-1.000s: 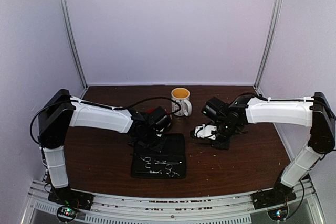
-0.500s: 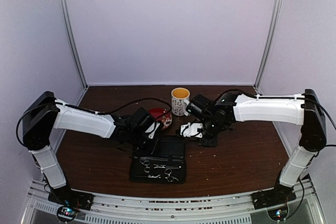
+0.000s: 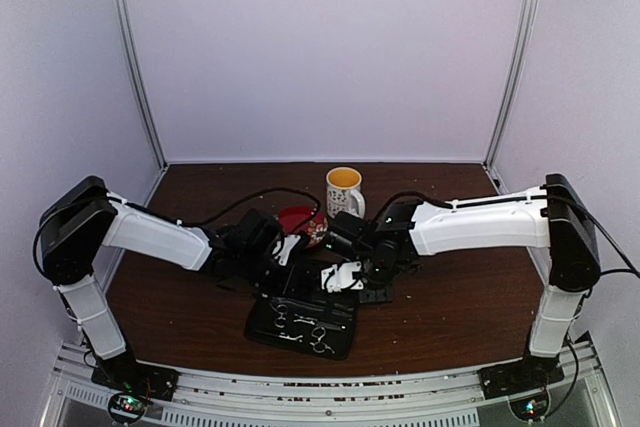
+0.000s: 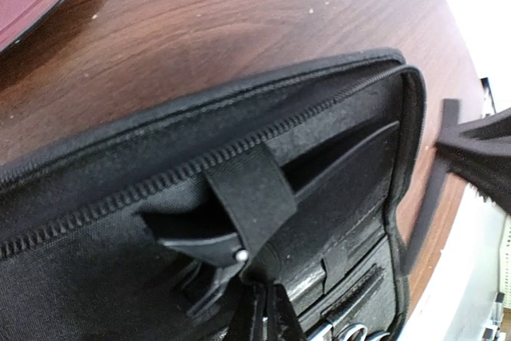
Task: Sort the hair-cutting tools
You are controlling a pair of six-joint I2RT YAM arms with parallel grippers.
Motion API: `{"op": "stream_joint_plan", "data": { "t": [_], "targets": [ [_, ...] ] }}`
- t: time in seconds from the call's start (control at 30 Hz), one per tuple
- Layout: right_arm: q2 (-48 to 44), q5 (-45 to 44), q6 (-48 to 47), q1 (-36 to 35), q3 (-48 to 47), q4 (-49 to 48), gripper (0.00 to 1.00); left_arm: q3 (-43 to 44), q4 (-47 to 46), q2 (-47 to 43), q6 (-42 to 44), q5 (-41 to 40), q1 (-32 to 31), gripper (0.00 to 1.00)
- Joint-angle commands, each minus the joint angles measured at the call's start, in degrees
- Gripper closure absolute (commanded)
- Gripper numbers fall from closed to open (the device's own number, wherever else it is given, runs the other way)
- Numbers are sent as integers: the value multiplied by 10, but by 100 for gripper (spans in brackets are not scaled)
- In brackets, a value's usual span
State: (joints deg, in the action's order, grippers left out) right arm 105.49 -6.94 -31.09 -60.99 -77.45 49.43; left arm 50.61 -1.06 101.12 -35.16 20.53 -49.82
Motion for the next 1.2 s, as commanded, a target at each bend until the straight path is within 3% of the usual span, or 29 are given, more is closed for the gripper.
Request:
{"op": "stream_joint_plan", "data": {
  "t": [0.0,0.33,0.83,0.9,1.03,1.17],
  "targets": [
    [38,-32,20,-6,-41,21,100,-17,-67,-15,-15,37,7,100],
    [89,-46,55,-19,-96,48,100,-64,-177,-6,-89,61,17,100],
    [170,-67,107,-24,-181,96,100,-91,-216,-1,-114,67,28,100],
    [171,-62,110,-24,-183,99,96,-94,-220,-2,-116,66,29,100],
    [155,-52,101,-23,-168,89,79,-97,-223,-1,-117,65,31,100],
    [133,-37,83,-20,-137,62,76,-98,-224,0,-117,64,34,100]
  ]
}}
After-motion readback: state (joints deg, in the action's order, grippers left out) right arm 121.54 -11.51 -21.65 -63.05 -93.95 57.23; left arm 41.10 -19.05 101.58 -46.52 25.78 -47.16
